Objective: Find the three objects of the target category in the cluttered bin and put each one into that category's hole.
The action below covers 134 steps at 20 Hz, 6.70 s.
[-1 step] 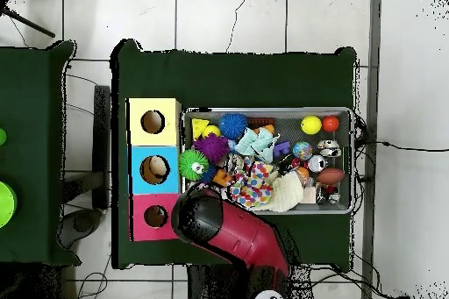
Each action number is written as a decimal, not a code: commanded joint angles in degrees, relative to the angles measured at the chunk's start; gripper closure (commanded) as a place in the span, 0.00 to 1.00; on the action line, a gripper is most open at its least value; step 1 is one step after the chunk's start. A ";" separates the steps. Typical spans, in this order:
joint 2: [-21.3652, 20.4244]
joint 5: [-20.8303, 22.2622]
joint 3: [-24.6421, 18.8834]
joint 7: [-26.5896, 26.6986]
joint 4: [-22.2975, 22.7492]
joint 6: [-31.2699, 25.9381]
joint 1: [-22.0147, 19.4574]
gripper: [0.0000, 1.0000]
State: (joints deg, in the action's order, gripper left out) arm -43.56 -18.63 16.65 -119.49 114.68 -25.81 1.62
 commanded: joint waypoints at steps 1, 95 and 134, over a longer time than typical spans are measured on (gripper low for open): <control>-2.42 0.87 1.84 -11.09 1.31 -7.84 1.28 1.00; 1.87 -15.89 4.20 -29.72 1.19 -8.08 20.96 1.00; 3.64 -17.53 -0.86 -31.86 3.81 0.38 19.50 1.00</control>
State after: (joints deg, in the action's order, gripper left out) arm -41.67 -33.02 18.57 -134.88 121.30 -19.81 20.60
